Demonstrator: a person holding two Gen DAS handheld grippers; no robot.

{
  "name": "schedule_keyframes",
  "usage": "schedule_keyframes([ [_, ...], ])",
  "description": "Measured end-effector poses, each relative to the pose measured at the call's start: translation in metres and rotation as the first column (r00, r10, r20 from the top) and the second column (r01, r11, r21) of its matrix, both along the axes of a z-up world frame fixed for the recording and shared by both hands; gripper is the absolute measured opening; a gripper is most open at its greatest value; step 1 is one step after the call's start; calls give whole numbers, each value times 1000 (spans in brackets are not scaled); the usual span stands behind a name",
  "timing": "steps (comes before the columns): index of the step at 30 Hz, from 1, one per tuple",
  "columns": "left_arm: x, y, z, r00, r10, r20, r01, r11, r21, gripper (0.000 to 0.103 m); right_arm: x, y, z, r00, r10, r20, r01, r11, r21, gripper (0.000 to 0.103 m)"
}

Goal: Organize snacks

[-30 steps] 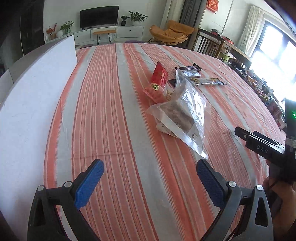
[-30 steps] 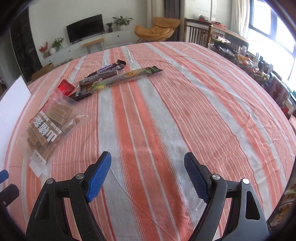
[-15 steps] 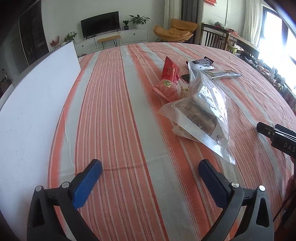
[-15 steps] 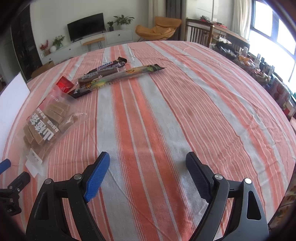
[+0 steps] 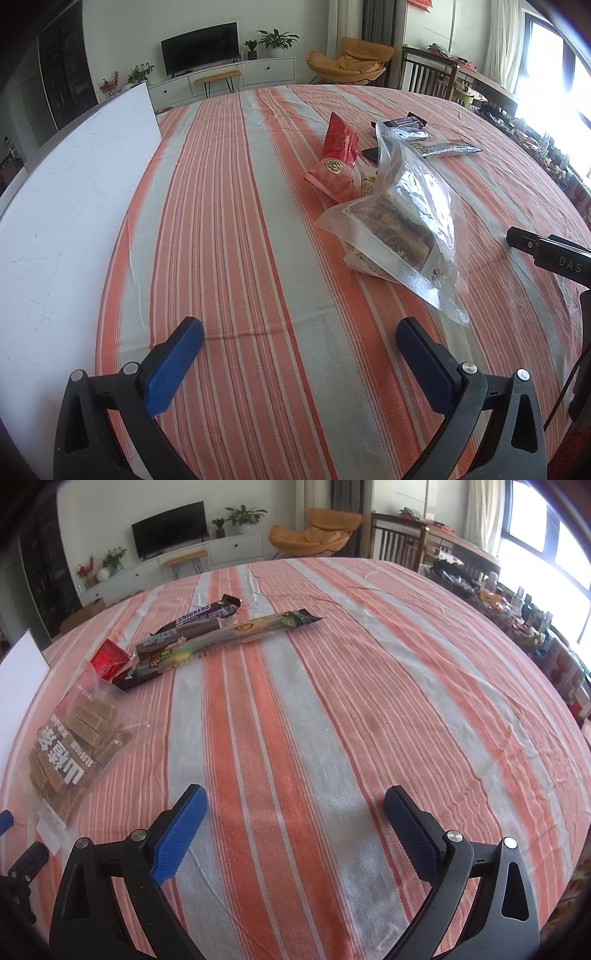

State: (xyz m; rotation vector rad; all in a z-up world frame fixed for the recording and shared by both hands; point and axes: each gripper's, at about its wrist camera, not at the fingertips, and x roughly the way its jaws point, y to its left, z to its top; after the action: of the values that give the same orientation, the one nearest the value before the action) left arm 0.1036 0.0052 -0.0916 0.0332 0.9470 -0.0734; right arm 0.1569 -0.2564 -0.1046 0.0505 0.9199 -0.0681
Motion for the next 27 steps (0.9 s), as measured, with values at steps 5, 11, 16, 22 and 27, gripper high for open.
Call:
schedule_keyframes([
  [5, 0, 0, 0, 1000, 0, 0, 0, 1000, 0, 103, 0, 0, 0, 1000, 0, 0, 0, 1000, 1, 99],
  [11, 0, 0, 0, 1000, 0, 0, 0, 1000, 0, 103, 0, 0, 0, 1000, 0, 0, 0, 1000, 1, 99],
  [16, 1, 1, 0, 1000, 2, -1, -2, 1000, 1, 103, 0, 0, 0, 1000, 0, 0, 0, 1000, 1, 99],
  [22, 1, 1, 0, 1000, 2, 0, -2, 1000, 1, 103, 0, 0, 0, 1000, 0, 0, 0, 1000, 1, 99],
  [27, 1, 1, 0, 1000, 2, -1, -2, 1000, 2, 103, 0, 0, 0, 1000, 0, 0, 0, 1000, 1, 99],
])
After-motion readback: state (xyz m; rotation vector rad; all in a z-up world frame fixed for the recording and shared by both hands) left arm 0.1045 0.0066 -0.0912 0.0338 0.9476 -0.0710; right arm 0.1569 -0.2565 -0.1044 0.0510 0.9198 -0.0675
